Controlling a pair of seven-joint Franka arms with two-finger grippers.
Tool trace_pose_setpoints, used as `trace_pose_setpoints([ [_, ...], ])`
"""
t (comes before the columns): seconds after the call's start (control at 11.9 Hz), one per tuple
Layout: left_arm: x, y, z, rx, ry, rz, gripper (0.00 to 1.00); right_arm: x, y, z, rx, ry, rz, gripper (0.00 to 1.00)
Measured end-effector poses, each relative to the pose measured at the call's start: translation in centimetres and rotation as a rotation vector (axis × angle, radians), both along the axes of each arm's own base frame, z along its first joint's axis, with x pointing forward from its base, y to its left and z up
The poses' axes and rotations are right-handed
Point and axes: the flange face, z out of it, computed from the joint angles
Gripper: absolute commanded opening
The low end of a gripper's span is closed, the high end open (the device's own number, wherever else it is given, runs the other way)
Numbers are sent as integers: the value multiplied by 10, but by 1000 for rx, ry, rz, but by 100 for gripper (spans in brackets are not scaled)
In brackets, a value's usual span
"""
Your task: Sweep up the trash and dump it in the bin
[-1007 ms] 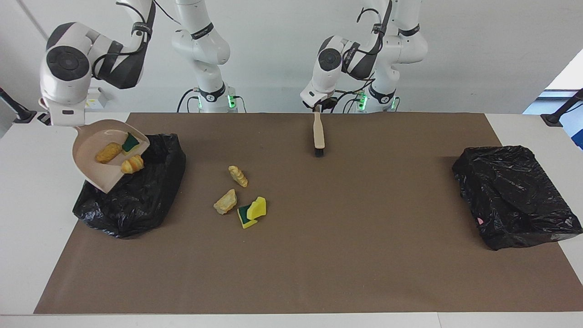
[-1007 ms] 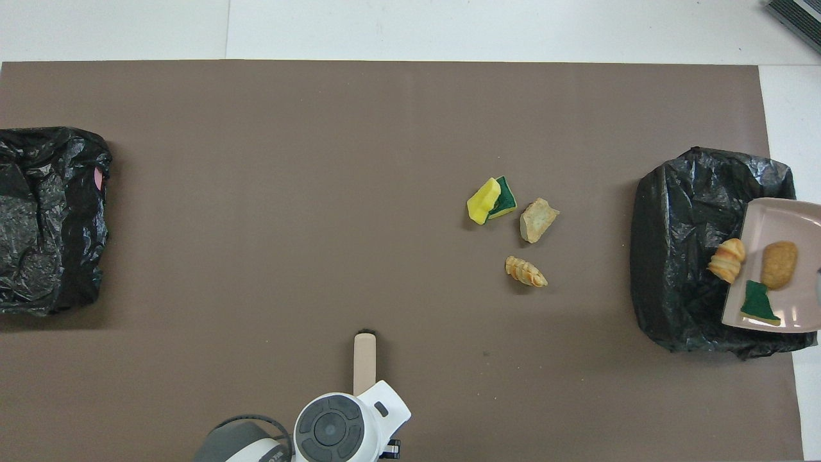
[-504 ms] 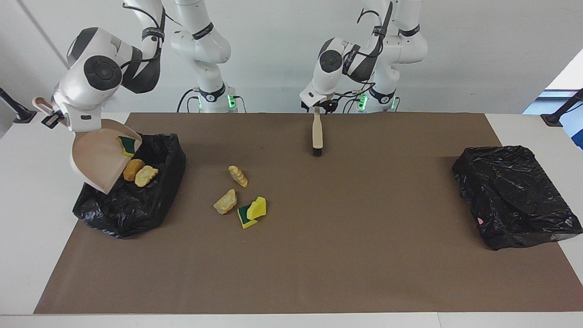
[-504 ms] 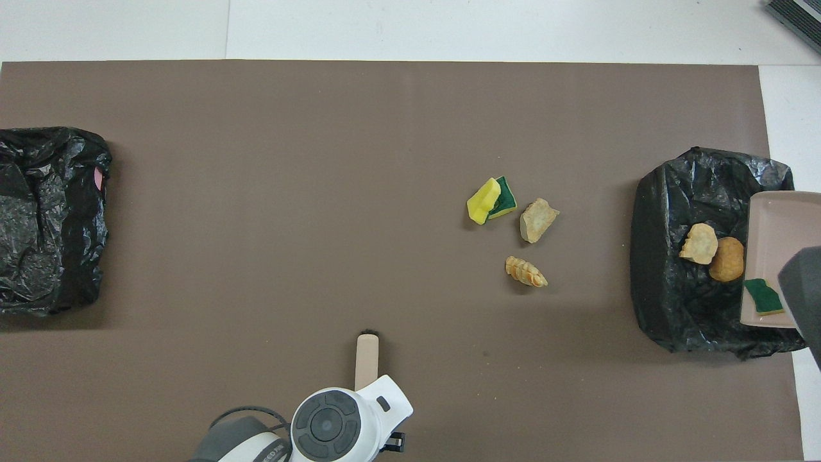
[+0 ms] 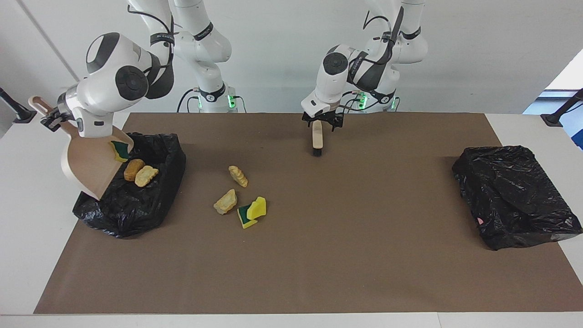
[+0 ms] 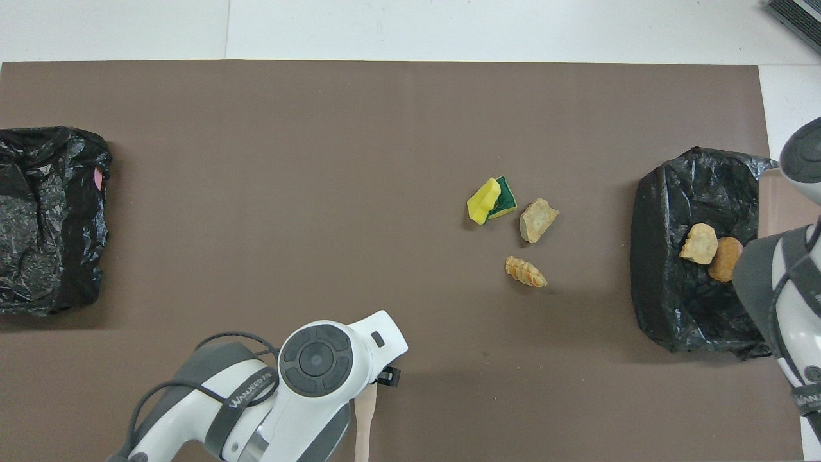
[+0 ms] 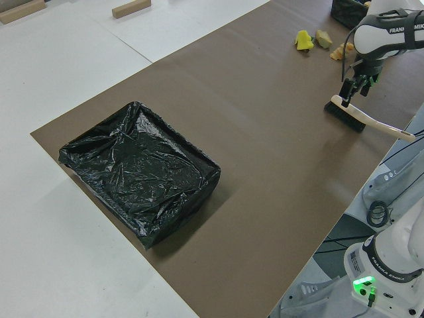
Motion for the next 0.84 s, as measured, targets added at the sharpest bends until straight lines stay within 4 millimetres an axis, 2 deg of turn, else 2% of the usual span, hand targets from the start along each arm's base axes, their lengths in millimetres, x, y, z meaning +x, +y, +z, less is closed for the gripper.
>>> trace_pose_setpoints([
  [0.25, 59, 32, 44, 22, -100, 13, 100, 14, 36, 0, -96, 13, 93, 0],
  [0.5, 113, 96, 104, 4, -99, -11, 100, 19, 59, 2, -147, 14, 150, 0],
  [0.67, 138, 135, 142, -13, -115, -6, 100, 20, 62, 3, -155, 25, 163, 0],
  [0.84, 151, 166, 184, -25, -134, 7, 100, 16, 64, 4, -154, 40, 133, 0],
])
